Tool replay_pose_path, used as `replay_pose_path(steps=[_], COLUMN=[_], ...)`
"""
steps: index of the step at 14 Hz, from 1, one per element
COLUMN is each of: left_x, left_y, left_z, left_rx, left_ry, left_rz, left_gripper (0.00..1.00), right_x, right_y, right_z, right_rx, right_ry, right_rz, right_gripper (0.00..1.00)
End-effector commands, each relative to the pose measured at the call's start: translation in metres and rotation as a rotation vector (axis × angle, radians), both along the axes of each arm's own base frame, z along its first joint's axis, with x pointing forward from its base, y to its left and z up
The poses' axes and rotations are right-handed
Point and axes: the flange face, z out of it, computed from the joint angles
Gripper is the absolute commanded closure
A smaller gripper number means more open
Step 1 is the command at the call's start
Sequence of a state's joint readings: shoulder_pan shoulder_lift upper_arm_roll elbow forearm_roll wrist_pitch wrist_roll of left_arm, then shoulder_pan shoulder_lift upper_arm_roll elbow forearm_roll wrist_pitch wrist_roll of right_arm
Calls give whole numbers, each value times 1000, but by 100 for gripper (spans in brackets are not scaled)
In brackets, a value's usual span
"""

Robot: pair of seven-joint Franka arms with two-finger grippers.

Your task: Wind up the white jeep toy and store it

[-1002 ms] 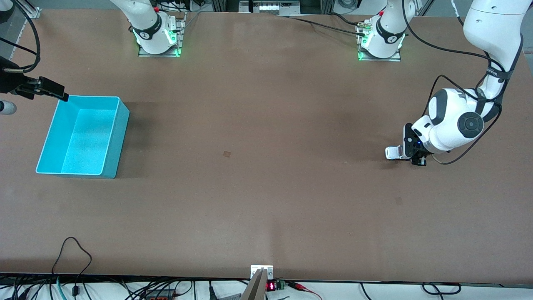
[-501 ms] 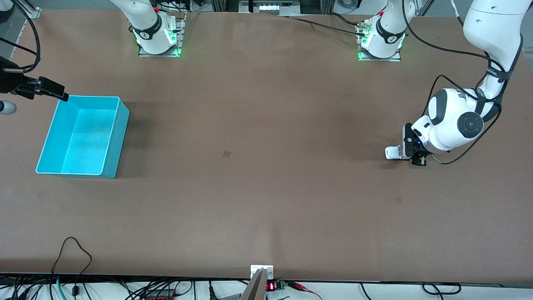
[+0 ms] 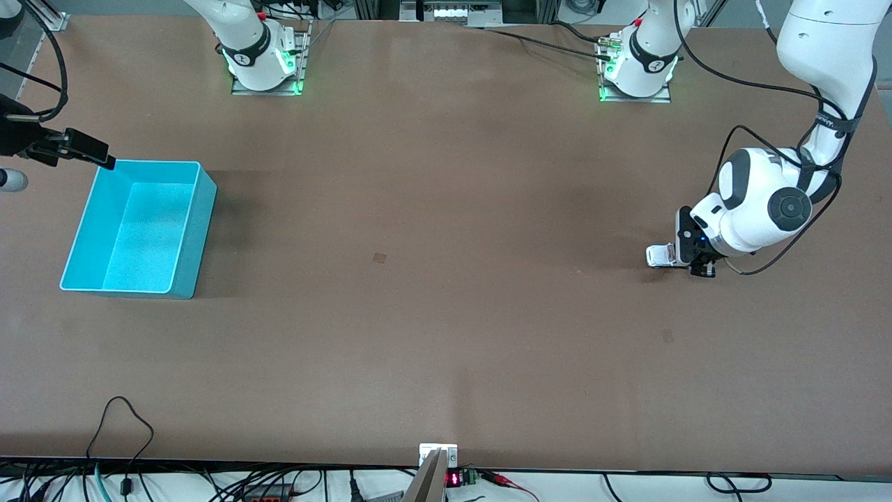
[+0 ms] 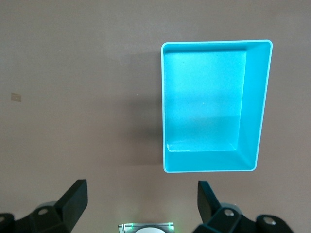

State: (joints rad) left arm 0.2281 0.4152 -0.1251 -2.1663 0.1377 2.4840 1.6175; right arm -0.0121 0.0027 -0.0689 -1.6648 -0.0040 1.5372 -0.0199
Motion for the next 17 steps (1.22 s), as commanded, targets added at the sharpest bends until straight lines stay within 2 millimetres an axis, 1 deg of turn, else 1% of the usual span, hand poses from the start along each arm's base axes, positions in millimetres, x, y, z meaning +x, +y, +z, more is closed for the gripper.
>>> replay_pose_path(steps=[1,3,5,7,11,12,13,14,15,16,17], left_x=[-9,-11,-11,-12,-16,-16,-14,-13,-15,-15,-14], left_y=[19,29,32,41,68,80,89,103,108,109,117], left_z=[-19,-20,-19,-20,-24,-30,-36,-38,-39,-38,-36], left_rx=[-1,3,35,57,74,68,59,56,53,52,52], left_ry=[35,36,36,38,44,51,55,53,55,55,50], left_rz=[22,31,-11,-35,-21,-8,-24,-20,-18,-30,-30], left_gripper=[69,69,69,69,69,69,69,69,69,69,69], right_x=[-5,-5,-5,-5,-5,-5,-5,-5,-5,-5,-5], right_y=[-1,0,0,0,0,0,1,1,1,1,2], right_z=[2,2,2,2,1,1,2,1,2,1,1], right_rx=[18,18,18,18,20,20,18,18,20,19,20], right_ry=[2,2,2,2,3,3,2,3,1,5,3], right_rz=[14,15,15,15,15,15,17,17,17,17,18], right_gripper=[0,0,0,0,0,0,0,0,0,0,0])
